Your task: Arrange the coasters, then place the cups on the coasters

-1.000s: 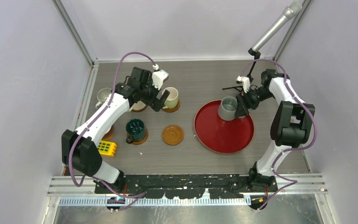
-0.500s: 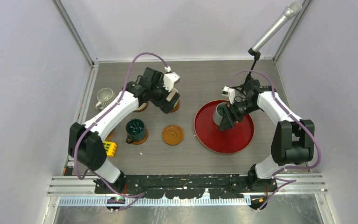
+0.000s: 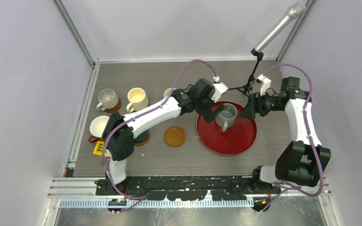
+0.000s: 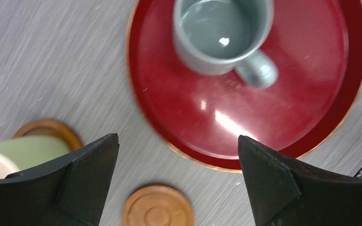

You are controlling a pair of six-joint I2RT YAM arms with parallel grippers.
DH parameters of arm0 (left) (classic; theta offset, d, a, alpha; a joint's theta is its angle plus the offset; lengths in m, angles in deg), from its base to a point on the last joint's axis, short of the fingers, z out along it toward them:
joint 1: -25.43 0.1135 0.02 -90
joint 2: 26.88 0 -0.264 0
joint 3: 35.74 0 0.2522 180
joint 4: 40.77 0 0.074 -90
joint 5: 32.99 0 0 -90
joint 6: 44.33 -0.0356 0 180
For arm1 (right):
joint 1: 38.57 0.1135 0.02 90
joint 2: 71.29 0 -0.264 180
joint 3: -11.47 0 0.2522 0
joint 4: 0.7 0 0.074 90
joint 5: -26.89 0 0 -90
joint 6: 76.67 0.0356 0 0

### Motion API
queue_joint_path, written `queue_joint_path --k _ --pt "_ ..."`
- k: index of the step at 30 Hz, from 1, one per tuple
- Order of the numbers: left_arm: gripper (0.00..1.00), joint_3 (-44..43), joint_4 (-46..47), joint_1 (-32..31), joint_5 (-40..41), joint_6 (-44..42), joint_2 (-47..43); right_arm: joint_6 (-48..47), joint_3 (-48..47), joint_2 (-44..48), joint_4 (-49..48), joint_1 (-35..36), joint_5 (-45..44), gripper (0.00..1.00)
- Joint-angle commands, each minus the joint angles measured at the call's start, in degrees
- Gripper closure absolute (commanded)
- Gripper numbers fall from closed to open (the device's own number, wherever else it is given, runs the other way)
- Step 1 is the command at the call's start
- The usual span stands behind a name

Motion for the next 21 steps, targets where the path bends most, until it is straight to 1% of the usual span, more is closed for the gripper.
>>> queue_joint_path --k 1,5,9,16,21 --pt "0.0 -6.49 1.63 -6.02 5.39 4.74 4.2 0.83 -2.16 2.5 0.57 -7.09 1.42 0.16" --pt "0.0 -10.75 2.25 -9.94 7.15 4.82 8.67 1.09 -1.67 2.06 0.98 -12.42 1.35 0.16" --pt "0.0 -14.37 2.33 -12.15 10.15 4.8 13.12 -1.32 -1.46 2.28 3.46 -14.16 1.67 0.16" --pt "0.0 -17.57 2.51 -12.37 14.13 5.71 18.79 -1.02 -2.16 3.98 4.49 -14.83 2.83 0.16" --pt "0.03 -21.71 2.73 -11.87 17.46 5.84 23.12 -0.47 -2.4 4.74 4.5 -15.79 2.01 0.16"
